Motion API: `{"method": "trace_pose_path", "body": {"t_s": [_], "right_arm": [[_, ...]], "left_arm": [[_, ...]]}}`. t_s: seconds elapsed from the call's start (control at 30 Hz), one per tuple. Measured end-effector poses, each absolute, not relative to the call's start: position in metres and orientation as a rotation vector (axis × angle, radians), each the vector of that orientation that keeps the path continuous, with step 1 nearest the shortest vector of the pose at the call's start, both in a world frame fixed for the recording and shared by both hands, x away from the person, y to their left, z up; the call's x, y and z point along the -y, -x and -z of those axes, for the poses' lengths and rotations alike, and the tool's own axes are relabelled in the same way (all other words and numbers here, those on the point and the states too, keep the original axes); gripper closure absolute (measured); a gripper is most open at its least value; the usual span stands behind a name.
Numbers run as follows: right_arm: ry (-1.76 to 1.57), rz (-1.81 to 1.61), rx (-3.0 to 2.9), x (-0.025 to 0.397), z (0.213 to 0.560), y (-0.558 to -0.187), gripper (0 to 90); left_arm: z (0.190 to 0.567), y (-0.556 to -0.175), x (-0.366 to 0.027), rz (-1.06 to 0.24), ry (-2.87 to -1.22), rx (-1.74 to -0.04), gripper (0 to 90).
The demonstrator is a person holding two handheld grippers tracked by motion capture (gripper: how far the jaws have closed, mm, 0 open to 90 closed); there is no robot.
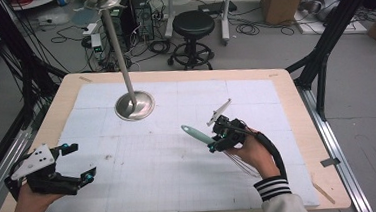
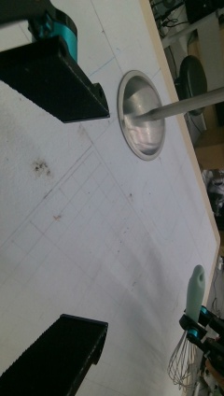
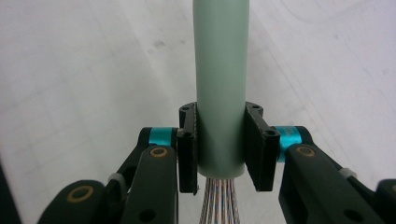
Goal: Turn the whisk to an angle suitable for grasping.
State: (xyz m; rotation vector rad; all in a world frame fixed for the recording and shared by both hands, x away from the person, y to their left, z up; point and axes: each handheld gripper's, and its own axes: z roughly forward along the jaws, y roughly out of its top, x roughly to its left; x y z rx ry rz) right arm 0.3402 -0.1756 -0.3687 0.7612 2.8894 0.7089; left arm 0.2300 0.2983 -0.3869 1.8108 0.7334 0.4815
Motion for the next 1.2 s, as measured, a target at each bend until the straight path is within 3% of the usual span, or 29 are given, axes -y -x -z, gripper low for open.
{"method": "trace_pose_path", "body": {"t_s": [1.2], "right_arm": [[-0.399,-1.373,-2.788,0.155,0.312,-0.33,69.0]], "left_arm": [[0.385,-0.229,-0.298,-0.486,-1.812,-0.725,1.7]]}}
